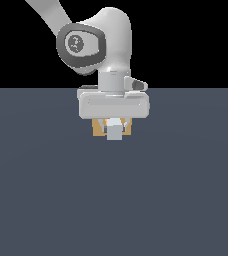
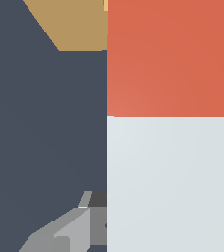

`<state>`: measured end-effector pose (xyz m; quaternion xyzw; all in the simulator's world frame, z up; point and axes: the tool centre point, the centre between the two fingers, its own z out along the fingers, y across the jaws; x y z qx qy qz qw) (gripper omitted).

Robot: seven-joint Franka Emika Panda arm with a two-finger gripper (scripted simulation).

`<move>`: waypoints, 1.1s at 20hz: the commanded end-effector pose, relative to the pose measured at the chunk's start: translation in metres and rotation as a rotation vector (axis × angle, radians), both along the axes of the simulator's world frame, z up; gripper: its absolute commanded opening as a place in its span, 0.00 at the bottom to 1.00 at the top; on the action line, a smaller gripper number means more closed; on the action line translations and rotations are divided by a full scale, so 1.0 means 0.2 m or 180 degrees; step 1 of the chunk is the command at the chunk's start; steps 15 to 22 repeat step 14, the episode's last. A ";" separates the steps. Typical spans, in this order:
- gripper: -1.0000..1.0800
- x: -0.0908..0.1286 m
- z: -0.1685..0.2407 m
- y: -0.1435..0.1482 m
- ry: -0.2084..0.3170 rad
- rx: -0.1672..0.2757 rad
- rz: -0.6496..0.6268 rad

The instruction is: Insert the peg into the horizontal hole in a box.

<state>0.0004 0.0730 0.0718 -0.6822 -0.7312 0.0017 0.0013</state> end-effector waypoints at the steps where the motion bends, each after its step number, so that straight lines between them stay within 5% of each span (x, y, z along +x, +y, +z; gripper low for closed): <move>1: 0.00 0.00 0.01 0.06 -0.0012 0.0003 0.0006; 10: 0.00 -0.02 0.02 0.36 -0.0018 0.0004 0.0006; 22: 0.00 -0.02 0.01 0.39 -0.0018 0.0004 0.0006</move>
